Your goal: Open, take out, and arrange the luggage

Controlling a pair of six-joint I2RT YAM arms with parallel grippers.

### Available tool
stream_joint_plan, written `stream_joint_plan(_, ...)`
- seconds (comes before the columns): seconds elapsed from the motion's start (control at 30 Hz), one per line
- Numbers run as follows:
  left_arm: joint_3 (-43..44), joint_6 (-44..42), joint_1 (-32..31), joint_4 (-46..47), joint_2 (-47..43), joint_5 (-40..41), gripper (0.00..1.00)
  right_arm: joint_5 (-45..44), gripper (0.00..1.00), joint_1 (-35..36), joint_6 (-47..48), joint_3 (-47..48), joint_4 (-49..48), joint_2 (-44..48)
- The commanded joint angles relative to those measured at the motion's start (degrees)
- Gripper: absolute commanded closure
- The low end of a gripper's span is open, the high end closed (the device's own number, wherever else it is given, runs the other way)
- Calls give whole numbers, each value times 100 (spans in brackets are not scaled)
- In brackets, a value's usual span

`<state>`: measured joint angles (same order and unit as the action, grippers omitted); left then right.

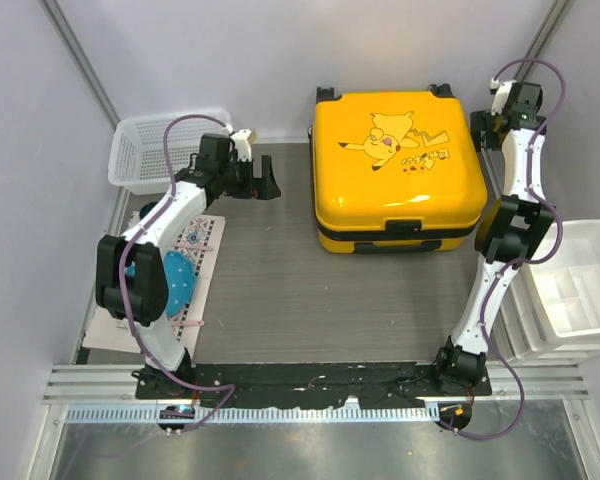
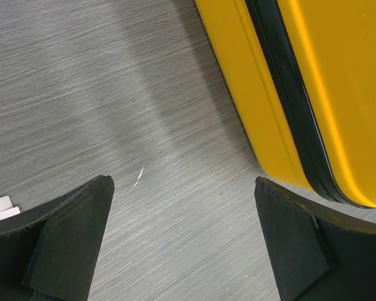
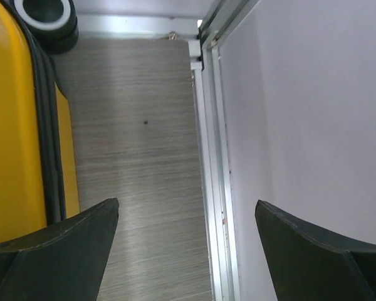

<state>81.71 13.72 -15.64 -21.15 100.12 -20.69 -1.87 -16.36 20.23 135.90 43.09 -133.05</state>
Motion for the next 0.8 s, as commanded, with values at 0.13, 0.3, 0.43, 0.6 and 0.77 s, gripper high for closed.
stream_joint_plan(0.13, 152, -115, 61, 128, -255, 153, 0, 1259, 4, 704, 78, -476, 174, 69)
stream_joint_plan(0.3, -226, 123, 535, 191, -510, -102, 0, 1277, 3, 1292, -203, -520, 182, 148)
stream_joint_plan(0.43, -331, -62, 790, -65, -660, -163, 1, 1277, 3, 1627, -659, -634, 287, 201)
stream_joint_plan(0.6, -524, -491, 992, -346, -949, -313, 0, 1408, 3, 1882, -1239, -1134, 270, 508)
stream_joint_plan(0.77, -736, -563, 1203, -372, -1336, -348, 0, 1585, 1, 2101, -1293, -1609, 288, 895)
